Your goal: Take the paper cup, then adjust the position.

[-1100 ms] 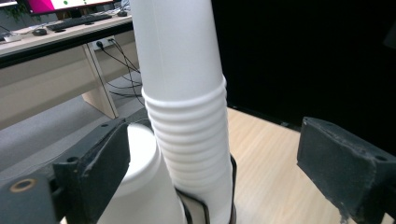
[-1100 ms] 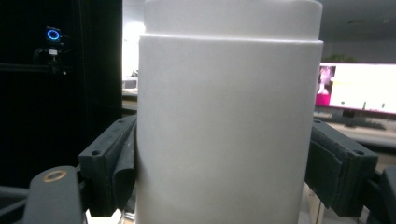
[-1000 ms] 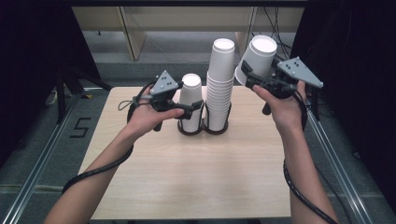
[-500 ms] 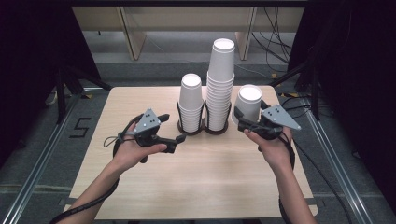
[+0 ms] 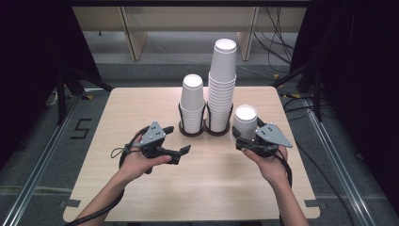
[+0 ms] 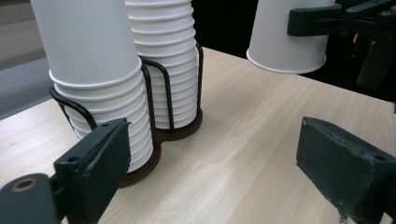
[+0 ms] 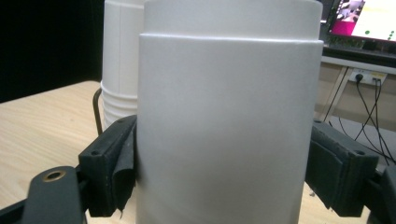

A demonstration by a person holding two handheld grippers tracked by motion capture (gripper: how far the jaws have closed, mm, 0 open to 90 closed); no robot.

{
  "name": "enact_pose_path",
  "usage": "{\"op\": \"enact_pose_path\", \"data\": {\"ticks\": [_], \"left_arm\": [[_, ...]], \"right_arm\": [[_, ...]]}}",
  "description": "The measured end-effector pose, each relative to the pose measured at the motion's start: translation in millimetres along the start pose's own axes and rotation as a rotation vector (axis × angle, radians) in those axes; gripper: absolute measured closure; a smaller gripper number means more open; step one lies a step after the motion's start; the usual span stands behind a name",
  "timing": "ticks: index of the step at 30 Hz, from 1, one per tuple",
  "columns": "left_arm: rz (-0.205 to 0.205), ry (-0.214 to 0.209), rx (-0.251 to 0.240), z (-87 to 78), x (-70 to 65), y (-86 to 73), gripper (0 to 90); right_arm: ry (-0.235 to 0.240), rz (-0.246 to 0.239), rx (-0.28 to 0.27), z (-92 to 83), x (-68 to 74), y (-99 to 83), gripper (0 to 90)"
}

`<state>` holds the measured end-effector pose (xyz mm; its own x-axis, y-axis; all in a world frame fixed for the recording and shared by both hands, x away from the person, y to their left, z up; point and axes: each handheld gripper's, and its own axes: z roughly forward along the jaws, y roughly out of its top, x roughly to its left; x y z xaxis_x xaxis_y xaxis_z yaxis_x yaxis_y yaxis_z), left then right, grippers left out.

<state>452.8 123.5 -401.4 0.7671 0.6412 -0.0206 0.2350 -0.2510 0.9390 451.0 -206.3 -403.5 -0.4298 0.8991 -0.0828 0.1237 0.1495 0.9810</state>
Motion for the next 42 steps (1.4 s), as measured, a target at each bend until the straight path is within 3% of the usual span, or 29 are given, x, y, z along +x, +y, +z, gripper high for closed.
{"op": "enact_pose_path", "data": {"ticks": [4,5,14,17,18,22,24,26,28,29,31,32,33,35,36,37,38,39,40,42], "left_arm": [[-0.002,-0.012,0.013,4.2,-1.8,-1.3,9.8],[0.001,-0.030,0.020,7.9,-3.2,-1.6,9.7],[-0.015,-0.111,0.050,27.8,-12.5,2.4,9.9],[-0.018,-0.134,0.066,35.3,-14.8,3.2,10.0],[-0.014,-0.140,0.077,37.9,-15.1,4.1,10.1],[-0.029,-0.169,0.099,45.5,-14.8,6.5,10.2],[-0.042,-0.183,0.100,48.1,-14.8,8.3,10.0],[-0.045,-0.191,0.103,49.5,-14.3,10.0,9.0],[-0.051,-0.201,0.097,51.5,-13.4,11.3,7.3],[-0.059,-0.200,0.107,52.0,-12.6,12.4,6.6],[-0.066,-0.211,0.103,53.5,-11.9,12.6,4.3],[-0.066,-0.209,0.117,54.6,-11.0,13.3,4.3],[-0.072,-0.215,0.126,58.0,-10.0,13.9,3.0],[-0.059,-0.217,0.142,60.8,-9.8,15.0,3.0],[-0.059,-0.219,0.142,62.3,-10.2,14.9,3.0],[-0.054,-0.220,0.154,63.9,-10.4,15.7,3.0],[-0.054,-0.221,0.151,65.5,-10.9,15.6,3.1],[-0.049,-0.224,0.160,67.8,-10.7,16.0,3.1],[-0.051,-0.220,0.163,69.5,-11.4,16.3,3.1],[-0.043,-0.233,0.170,72.5,-11.3,17.2,3.2]], "right_arm": [[-0.003,-0.050,0.014,2.3,1.3,-5.8,19.5],[-0.007,-0.120,0.029,3.8,1.9,-9.8,19.5],[-0.010,-0.442,0.120,7.8,14.0,-29.7,19.4],[-0.025,-0.604,0.142,9.1,19.1,-36.5,19.4],[-0.029,-0.628,0.147,9.3,21.1,-38.2,19.4],[-0.053,-0.800,0.163,10.0,29.4,-43.6,19.4],[-0.060,-0.870,0.172,10.5,33.9,-46.9,19.4],[-0.061,-0.907,0.194,10.9,38.0,-49.7,19.4],[-0.075,-0.967,0.184,11.8,40.5,-50.7,19.4],[-0.065,-1.023,0.175,13.6,40.2,-49.5,19.4],[-0.083,-1.070,0.169,14.2,43.2,-50.7,19.4],[-0.083,-1.070,0.169,14.2,43.2,-50.7,19.4],[-0.085,-1.178,0.151,16.4,43.5,-50.0,19.3],[-0.088,-1.227,0.170,16.5,46.2,-52.8,19.4],[-0.084,-1.287,0.153,17.0,46.5,-50.4,19.3],[-0.092,-1.282,0.159,16.7,48.2,-51.7,19.3],[-0.088,-1.327,0.149,17.4,48.8,-51.5,19.3],[-0.079,-1.342,0.148,18.2,49.5,-52.0,19.3],[-0.086,-1.314,0.134,18.1,52.2,-54.7,19.3],[-0.081,-1.347,0.134,18.4,54.3,-56.1,19.3]]}}
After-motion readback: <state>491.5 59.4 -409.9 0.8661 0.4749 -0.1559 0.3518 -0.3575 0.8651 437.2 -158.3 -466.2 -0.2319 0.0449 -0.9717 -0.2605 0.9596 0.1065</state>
